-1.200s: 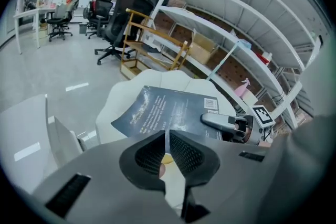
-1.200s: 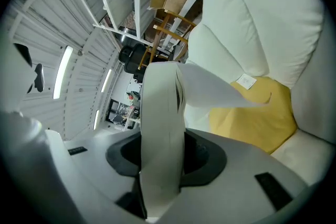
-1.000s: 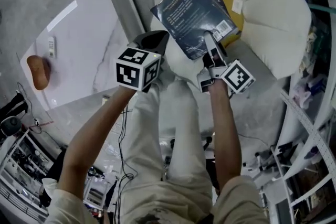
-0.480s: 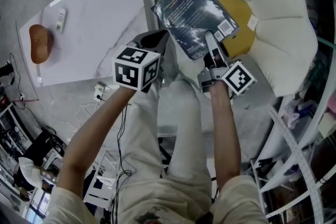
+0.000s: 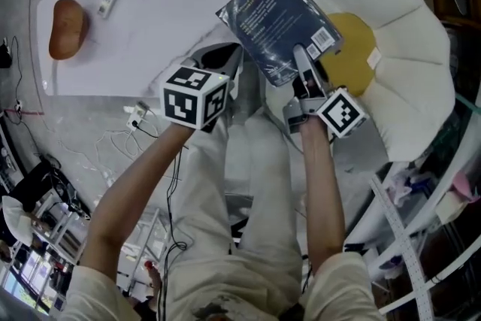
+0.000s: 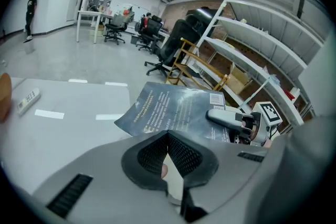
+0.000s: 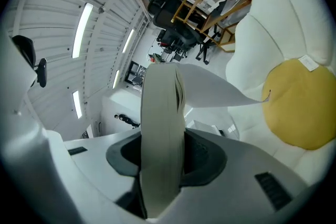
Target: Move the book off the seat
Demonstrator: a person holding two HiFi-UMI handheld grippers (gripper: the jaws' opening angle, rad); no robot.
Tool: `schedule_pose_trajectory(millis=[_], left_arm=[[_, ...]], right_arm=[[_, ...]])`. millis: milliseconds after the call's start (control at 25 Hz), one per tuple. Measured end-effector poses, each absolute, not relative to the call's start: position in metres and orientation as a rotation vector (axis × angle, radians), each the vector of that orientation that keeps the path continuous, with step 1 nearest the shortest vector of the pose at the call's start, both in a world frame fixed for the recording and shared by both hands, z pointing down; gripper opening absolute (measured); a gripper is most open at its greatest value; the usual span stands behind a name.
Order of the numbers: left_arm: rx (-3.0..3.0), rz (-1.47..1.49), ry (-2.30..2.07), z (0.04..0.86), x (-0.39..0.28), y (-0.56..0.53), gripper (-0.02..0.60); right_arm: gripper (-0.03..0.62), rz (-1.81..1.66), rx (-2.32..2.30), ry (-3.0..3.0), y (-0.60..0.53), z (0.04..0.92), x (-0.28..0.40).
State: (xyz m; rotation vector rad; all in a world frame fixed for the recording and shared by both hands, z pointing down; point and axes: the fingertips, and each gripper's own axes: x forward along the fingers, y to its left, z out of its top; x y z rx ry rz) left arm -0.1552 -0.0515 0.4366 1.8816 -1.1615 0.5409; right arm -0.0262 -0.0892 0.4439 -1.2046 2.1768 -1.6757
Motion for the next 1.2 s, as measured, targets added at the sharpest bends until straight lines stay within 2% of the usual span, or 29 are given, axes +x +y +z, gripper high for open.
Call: schedule_pose_trajectory(millis=[440, 880, 1200], left_arm=[[1.784, 0.457, -1.279, 0.443, -0.222, -0.035, 0.011], [1.715, 0.393, -1.334, 0.453, -0.278, -0.019, 0.011], [1.686, 0.358, -1.361, 0.457, -0.323, -0.011, 0.011]], right_arm=[[0.158, -1.646, -1.168, 2.400, -0.106, 0.444, -0.099], [0.158, -1.416, -1.232, 2.717, -0.130, 0.430, -0.175], [0.158, -1.467, -1.140, 2.730, -0.124, 0.433, -0.235]])
